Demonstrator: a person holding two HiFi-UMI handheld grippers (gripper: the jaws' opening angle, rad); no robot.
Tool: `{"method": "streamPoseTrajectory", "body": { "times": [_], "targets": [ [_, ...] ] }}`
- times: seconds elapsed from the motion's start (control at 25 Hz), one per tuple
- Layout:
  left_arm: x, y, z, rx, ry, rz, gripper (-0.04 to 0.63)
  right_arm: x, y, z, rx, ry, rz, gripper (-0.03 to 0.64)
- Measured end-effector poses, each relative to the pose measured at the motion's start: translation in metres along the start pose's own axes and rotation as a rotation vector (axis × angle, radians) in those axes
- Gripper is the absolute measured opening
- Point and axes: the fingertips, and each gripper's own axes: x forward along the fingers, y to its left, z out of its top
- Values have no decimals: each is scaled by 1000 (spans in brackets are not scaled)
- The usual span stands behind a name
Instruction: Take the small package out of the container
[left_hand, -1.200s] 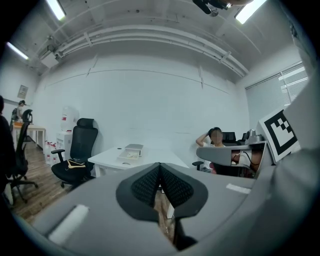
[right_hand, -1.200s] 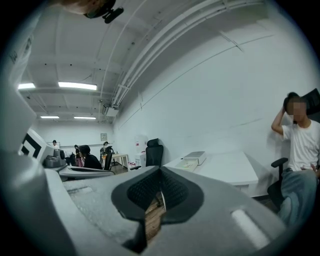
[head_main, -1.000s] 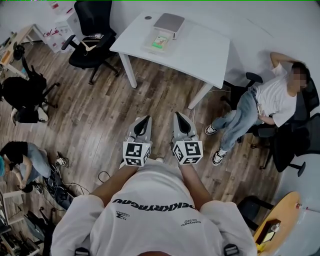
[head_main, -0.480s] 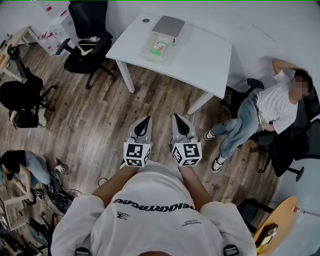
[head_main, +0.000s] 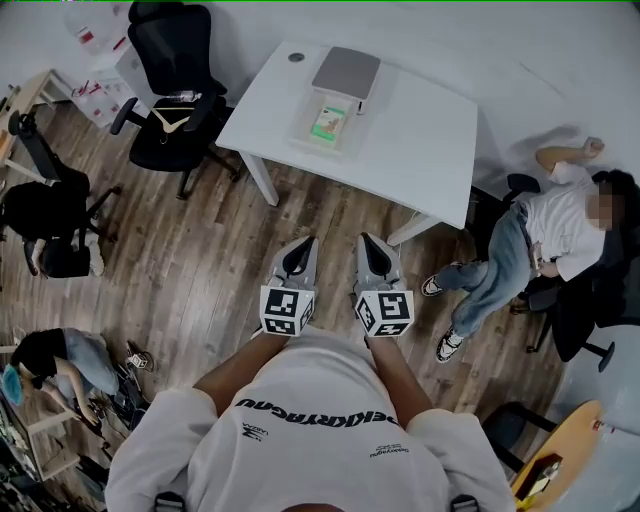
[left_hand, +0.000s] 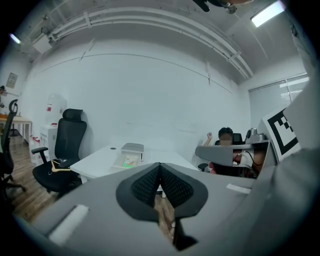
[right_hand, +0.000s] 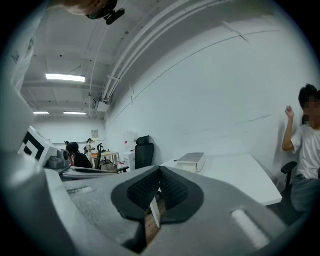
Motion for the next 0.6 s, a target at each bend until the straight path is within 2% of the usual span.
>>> {"method": "streamPoseTrajectory", "body": {
  "times": [0.6],
  "targets": [
    [88, 86, 43, 11, 34, -109, 6, 122, -14, 23, 21, 22, -111, -2]
  ]
}}
